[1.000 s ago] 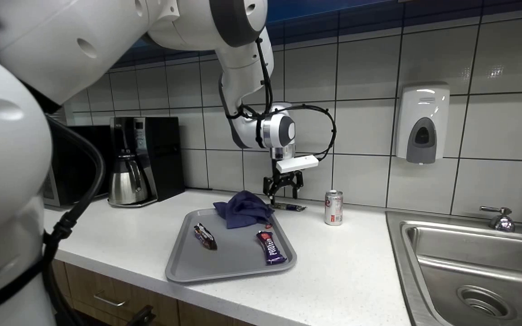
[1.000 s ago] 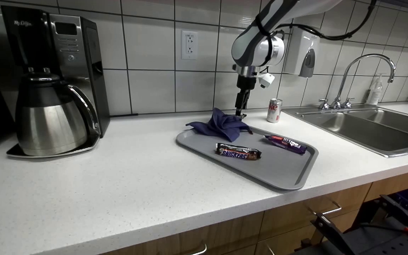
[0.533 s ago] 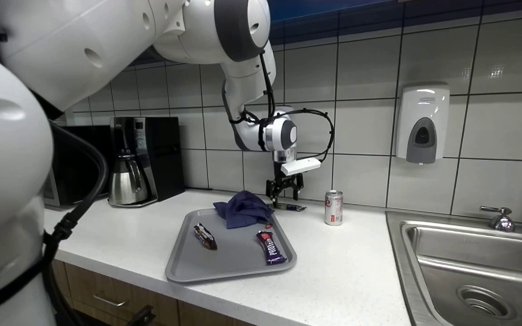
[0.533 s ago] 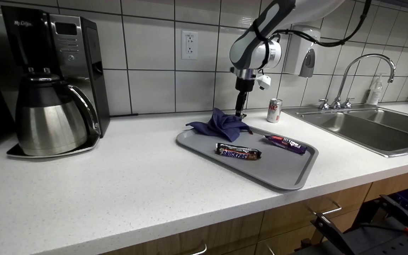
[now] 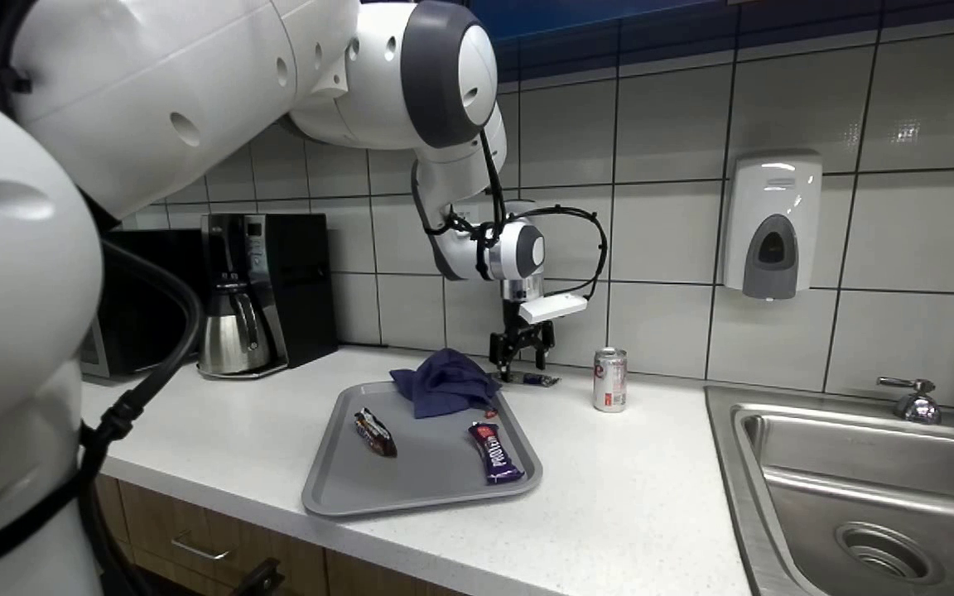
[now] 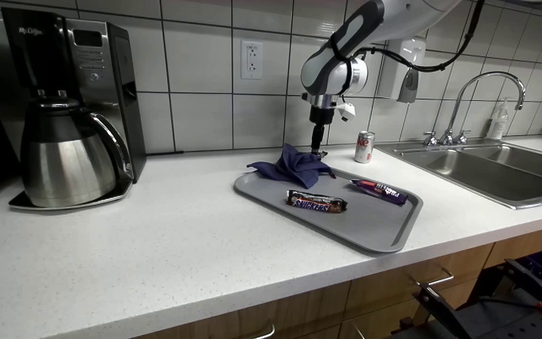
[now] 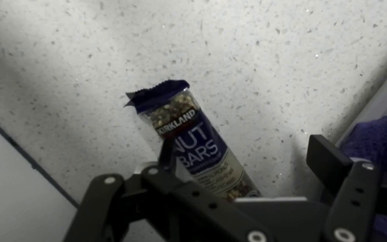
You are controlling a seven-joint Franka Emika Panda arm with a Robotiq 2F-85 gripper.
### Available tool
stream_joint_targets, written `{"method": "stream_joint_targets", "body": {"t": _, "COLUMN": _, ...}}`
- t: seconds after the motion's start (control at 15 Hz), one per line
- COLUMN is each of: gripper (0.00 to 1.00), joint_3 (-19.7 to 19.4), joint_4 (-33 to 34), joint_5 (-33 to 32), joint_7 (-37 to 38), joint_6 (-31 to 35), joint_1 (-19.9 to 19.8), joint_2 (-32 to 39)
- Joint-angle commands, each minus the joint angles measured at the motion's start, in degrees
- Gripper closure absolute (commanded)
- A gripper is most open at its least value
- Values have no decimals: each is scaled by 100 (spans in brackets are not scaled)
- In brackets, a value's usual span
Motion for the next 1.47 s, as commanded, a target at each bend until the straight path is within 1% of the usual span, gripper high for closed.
{"method": "stream_joint_targets", "body": {"t": 0.0, "gripper": 0, "joint_3": 17, "joint_4": 696, "joint_5": 76, "joint_7": -418, "joint_6": -466, "joint_1": 47, "joint_2": 340}}
{"method": "stream_joint_targets", "body": {"t": 0.27, "gripper": 0, "joint_3": 23, "joint_4": 1043, "joint_5": 105, "joint_7": -713, "joint_6": -736, "joint_1": 79, "joint_2": 518}}
{"method": "stream_joint_targets", "body": {"t": 0.6, "gripper": 0, "joint_3": 6, "joint_4": 1372, "joint_5": 147, "joint_7": -905, "joint_6": -1001, "joint_1": 111, "joint_2": 695}}
{"method": "stream_joint_targets", "body": {"t": 1.4, "gripper": 0, "joint_3": -36, "joint_4": 1723, "joint_5": 122, "joint_7": -991, "joint_6": -1172, "joint_1": 176, "joint_2": 973}}
